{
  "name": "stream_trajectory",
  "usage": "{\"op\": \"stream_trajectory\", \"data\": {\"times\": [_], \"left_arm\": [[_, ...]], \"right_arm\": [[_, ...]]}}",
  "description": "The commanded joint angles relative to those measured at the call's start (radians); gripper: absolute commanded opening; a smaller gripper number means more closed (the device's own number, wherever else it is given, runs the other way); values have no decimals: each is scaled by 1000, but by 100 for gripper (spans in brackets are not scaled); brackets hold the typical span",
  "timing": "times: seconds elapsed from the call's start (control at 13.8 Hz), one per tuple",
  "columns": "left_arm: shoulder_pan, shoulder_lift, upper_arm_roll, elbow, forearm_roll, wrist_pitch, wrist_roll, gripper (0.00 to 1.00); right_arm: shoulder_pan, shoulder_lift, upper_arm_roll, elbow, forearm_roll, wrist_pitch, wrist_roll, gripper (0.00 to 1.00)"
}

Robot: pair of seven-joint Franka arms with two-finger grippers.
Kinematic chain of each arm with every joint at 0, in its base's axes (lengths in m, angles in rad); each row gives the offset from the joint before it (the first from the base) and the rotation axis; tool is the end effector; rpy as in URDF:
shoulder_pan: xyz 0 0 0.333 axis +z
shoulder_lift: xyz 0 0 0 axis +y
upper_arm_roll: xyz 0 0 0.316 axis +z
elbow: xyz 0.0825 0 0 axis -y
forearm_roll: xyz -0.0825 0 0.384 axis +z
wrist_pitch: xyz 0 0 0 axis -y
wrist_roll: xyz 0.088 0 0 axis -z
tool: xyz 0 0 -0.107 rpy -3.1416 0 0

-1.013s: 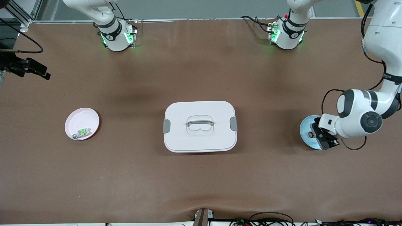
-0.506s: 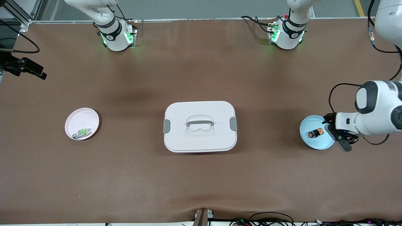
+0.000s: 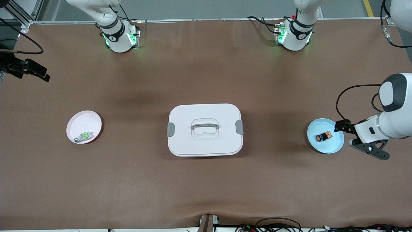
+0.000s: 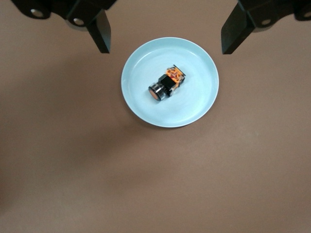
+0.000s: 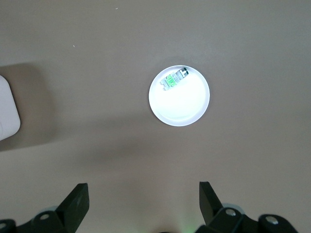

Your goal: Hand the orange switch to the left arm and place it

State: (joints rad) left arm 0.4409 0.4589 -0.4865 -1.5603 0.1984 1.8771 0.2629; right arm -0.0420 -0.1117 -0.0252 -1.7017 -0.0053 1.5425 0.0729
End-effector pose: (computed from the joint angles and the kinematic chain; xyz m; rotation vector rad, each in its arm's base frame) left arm 0.6659 0.0276 0.3974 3.0601 -0.5300 -0.1293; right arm 0.5139 -0.0359 0.6203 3.1304 -0.2193 -0.0746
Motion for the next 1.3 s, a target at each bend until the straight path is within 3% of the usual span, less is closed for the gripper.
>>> {"op": "stream_trajectory", "data": {"times": [0.0, 0.58, 1.23], "left_arm": [[2, 0, -49, 28, -13, -35, -227, 100], [-2, -38, -147, 28, 7, -84, -715, 100], [47, -121, -153, 121, 4, -257, -715, 100]], "right_arm": [[-22, -8, 22, 5, -15, 1, -4, 100], [-19, 3, 22, 31, -13, 1, -4, 100], [-1, 9, 22, 57, 13, -8, -4, 100]]}}
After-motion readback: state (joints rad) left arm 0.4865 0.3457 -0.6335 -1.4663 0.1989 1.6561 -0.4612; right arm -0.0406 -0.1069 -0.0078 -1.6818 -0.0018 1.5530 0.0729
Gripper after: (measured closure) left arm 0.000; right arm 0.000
